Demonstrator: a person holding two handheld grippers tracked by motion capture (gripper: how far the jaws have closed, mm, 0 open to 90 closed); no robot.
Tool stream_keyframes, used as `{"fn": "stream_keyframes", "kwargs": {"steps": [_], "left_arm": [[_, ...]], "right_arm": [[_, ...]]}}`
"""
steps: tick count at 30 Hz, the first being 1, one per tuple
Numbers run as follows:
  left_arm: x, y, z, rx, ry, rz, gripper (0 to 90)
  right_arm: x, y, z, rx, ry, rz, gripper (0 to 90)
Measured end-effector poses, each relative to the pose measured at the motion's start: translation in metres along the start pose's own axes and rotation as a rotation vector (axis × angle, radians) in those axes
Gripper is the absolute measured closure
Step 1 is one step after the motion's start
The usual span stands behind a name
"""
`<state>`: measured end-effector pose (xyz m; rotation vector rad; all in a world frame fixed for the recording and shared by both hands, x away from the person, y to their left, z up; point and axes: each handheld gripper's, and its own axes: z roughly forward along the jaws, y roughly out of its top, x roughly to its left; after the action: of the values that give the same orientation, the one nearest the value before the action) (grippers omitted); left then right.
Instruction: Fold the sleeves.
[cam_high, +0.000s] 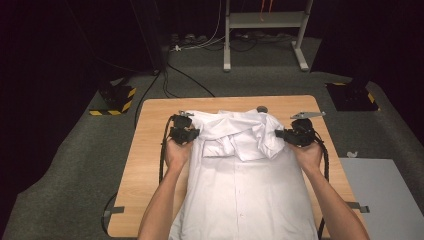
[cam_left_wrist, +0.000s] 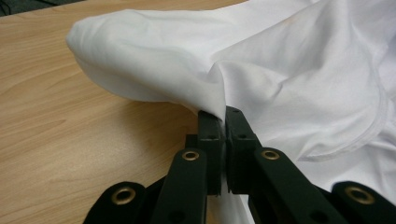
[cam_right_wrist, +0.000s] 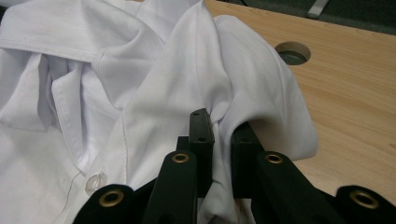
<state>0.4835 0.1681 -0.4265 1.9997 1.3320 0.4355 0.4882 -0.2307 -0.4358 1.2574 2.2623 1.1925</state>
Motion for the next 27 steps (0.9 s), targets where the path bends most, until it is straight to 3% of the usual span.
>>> {"fn": "stream_keyframes", "kwargs": {"steps": [5,14,21,27], "left_arm": [[-0.001,0.008,-0.005,-0.023,-0.002,0.002,87.1],[0.004,0.024,-0.001,-0.032,0.034,0.004,87.2],[0.004,0.050,-0.006,-0.063,0.072,0.024,87.2],[0.003,0.075,-0.019,-0.119,0.087,0.024,87.3]], "right_arm": [[0.000,0.009,-0.005,0.003,-0.014,-0.008,83.2],[-0.003,0.025,-0.002,0.016,-0.033,-0.005,83.2],[-0.009,0.047,0.000,0.004,-0.060,-0.002,83.2],[-0.012,0.073,-0.007,-0.026,-0.088,-0.011,83.3]]}}
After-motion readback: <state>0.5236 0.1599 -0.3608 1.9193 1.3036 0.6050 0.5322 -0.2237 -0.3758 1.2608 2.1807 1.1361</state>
